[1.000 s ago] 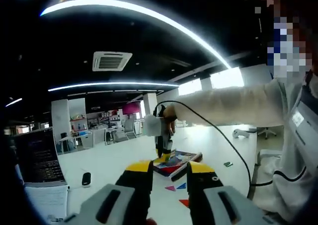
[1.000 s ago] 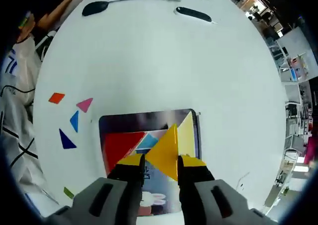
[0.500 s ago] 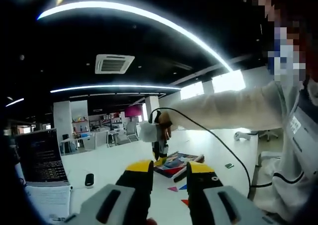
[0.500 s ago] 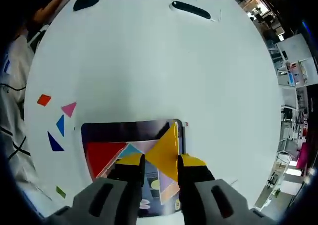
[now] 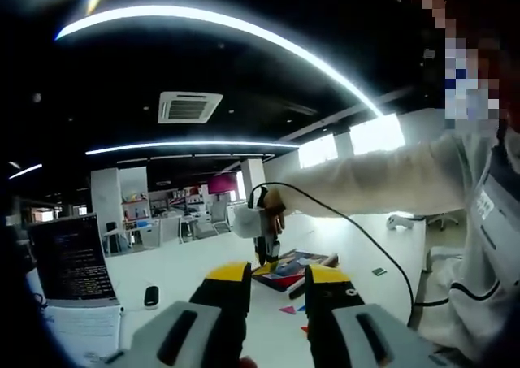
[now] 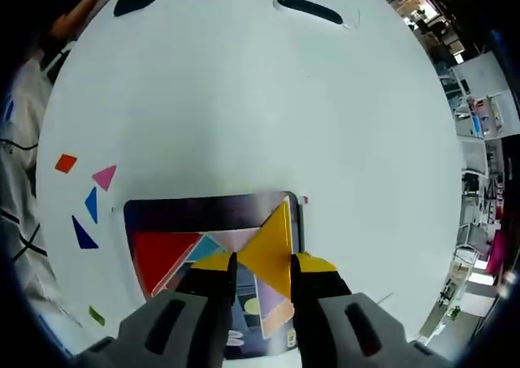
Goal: Pick up the tangram pieces one by one and place each piece onto its matching region on the pattern sheet, fitting the shapes together until the outline on the sheet is completely filled by the tangram pieces
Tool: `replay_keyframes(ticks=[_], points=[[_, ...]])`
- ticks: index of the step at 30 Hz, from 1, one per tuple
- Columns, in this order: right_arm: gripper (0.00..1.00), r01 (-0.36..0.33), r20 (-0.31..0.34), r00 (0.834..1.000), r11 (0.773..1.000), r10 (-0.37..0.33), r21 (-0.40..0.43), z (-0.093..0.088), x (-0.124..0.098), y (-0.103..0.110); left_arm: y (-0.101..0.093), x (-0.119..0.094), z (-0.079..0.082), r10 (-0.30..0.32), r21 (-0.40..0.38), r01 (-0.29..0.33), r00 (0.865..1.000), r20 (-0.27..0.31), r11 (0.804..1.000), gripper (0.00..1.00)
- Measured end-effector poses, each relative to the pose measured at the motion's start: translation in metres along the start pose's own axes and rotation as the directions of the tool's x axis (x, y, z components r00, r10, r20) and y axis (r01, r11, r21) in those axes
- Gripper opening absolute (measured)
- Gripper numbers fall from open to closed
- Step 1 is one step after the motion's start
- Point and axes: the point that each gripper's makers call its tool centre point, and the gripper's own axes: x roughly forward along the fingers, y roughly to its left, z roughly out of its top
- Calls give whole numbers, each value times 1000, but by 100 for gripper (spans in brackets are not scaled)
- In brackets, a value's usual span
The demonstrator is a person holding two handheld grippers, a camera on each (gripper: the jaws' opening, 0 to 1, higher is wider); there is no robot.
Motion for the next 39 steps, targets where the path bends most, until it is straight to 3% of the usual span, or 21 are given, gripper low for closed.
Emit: replay_keyframes(ticks=[15, 29, 39], points=[[28, -12, 13, 1000, 999, 11, 48, -1, 0, 0, -5, -1, 3, -17, 37, 16, 1000, 11, 999, 28], [29, -9, 13, 1000, 1000, 9, -8, 2, 0, 0, -6, 0, 1, -24, 44, 24, 1000, 5, 999, 28], [27, -10, 7, 1000, 1000, 10, 17, 1, 1, 2, -6, 0, 1, -23, 46, 23, 1000, 4, 999, 28]])
